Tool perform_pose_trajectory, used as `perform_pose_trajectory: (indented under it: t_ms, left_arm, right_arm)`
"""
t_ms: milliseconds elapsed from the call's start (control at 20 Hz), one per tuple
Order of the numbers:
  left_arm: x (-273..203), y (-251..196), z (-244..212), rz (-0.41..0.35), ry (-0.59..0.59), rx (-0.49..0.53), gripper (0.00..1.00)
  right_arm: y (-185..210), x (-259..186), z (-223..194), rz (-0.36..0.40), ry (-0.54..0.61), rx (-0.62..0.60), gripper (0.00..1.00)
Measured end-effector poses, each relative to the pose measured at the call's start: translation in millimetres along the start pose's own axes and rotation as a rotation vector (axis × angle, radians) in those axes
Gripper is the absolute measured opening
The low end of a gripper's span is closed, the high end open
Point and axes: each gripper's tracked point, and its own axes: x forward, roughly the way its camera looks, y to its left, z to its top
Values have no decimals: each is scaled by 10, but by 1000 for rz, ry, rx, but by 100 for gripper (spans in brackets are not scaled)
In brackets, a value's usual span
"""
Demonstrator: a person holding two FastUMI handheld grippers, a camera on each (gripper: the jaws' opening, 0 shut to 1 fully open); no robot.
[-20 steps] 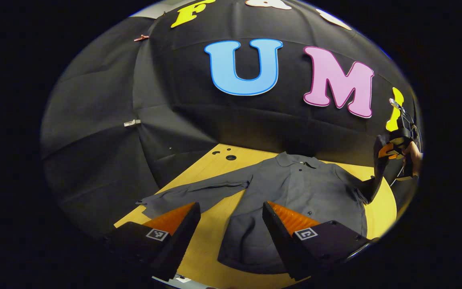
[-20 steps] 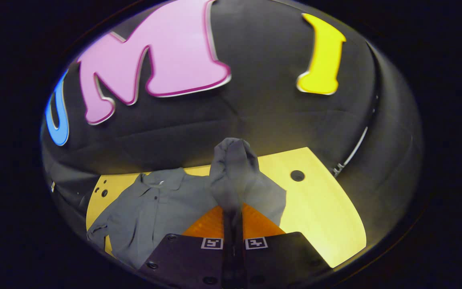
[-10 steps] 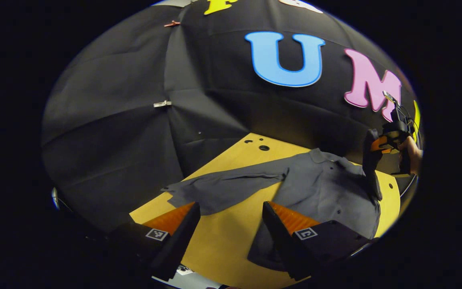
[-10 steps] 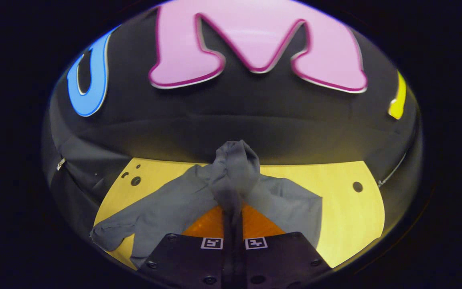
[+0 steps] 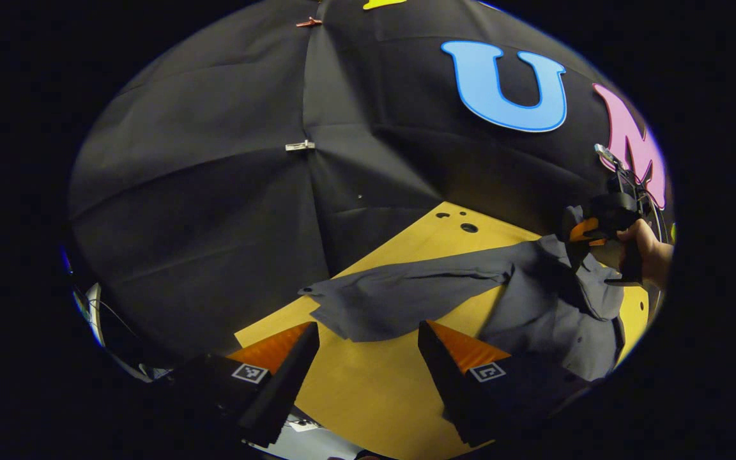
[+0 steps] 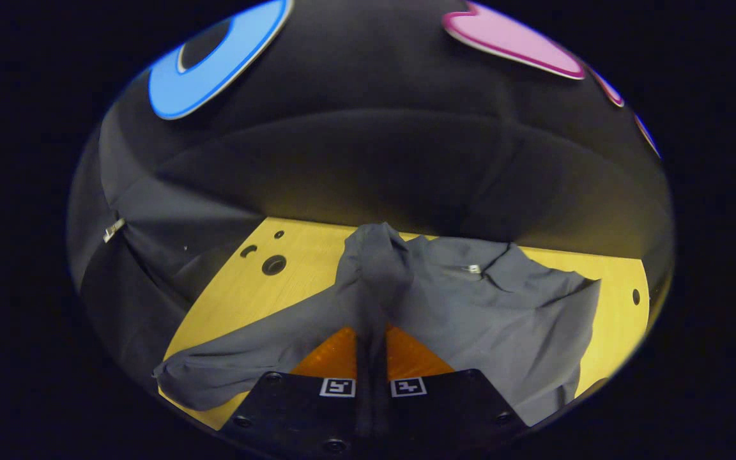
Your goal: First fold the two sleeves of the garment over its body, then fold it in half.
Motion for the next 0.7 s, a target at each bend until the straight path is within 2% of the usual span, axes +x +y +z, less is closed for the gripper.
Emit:
perform_pose_trajectory:
  t_ms: [150, 350, 400, 450, 650, 700]
  left_arm:
    - [79, 152, -72, 32, 23, -41, 98]
    - [166, 359, -130, 71, 40, -41, 98]
    - [183, 398, -128, 79, 36, -39, 98]
    - [210, 437, -103, 86, 34, -37, 98]
    - [367, 575, 14, 110, 16, -28, 98]
    - [429, 588, 49, 107, 10, -31, 98]
  right_arm:
    - [263, 185, -214, 26, 47, -31, 7]
    - [502, 354, -400, 56, 67, -50, 20]
    - [538, 347, -415, 64, 68, -59, 34]
    - [562, 339, -434, 76, 65, -68, 38]
    - [492, 44, -436, 98, 53, -71, 100]
    - [417, -32, -433, 88, 41, -67, 99]
